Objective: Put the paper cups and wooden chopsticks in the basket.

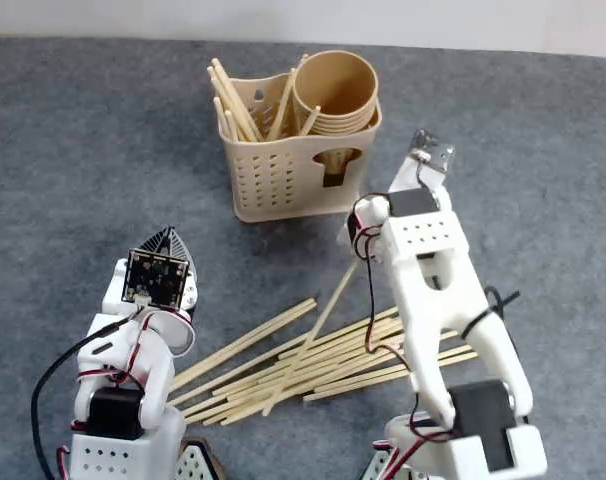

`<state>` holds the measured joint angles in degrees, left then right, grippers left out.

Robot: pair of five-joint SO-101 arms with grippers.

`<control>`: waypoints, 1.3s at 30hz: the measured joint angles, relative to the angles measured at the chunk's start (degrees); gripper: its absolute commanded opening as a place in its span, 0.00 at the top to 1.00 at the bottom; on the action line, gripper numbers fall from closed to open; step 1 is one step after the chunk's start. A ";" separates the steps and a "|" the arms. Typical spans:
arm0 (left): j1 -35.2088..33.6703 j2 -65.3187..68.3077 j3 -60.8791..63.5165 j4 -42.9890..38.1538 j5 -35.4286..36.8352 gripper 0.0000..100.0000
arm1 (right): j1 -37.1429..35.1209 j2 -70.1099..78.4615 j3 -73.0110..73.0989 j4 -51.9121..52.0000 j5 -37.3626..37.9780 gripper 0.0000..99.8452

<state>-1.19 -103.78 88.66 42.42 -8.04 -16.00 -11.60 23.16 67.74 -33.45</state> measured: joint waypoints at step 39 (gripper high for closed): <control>0.00 0.00 0.00 0.00 0.00 0.99 | -8.26 -49.49 0.09 -12.22 9.85 1.00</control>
<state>-1.19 -103.78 88.66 42.42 -8.04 -24.26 -61.10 23.25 55.52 -23.60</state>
